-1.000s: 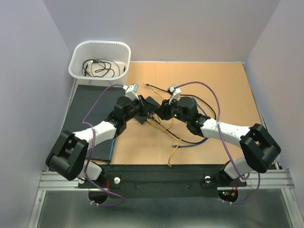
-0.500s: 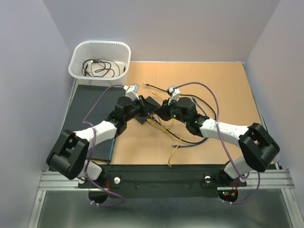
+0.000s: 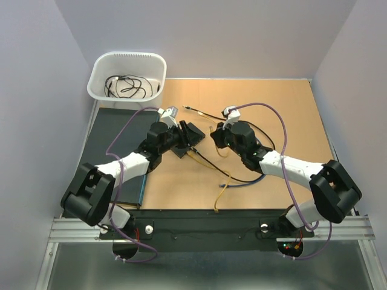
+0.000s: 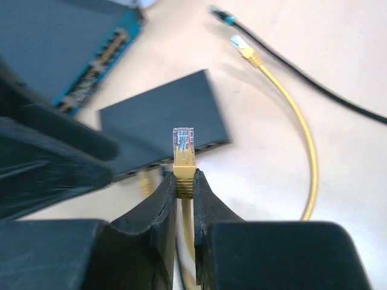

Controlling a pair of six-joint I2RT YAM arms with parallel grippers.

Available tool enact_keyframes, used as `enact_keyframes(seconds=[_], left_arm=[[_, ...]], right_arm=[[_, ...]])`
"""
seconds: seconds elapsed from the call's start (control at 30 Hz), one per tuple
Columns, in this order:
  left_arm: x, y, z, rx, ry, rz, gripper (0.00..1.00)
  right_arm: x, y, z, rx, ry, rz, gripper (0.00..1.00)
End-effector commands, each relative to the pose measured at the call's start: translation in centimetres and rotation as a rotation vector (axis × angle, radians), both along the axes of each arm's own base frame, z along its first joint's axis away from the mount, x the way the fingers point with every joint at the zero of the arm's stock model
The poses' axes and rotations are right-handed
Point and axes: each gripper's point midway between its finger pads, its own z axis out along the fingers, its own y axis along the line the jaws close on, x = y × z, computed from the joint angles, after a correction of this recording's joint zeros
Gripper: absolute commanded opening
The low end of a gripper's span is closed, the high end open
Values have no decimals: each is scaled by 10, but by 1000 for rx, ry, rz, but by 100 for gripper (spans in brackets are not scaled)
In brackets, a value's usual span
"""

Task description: Insert the plug into the switch port

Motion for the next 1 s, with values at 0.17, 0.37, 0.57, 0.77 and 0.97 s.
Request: enact_keyframes(seconds=[0.17,0.37,0.57,0.77,0.97], left_arm=[[47,28,11,28,-66,55,59],[85,48,-7,79,-58,87,59],[110,53,-40,144,-11,109,59],[121,56,-70,190,35,124,59],[119,59,-85,216,65,127,57]], right_arm=[[21,-42,-36,-274,-10,-130,0],[7,-12,-71,-230,86,26,0],[-7,12,-87,-222,130,163,0],[-14,28,-107,-261,182,229,1],[-5,37,-123,-313,236,222,0]])
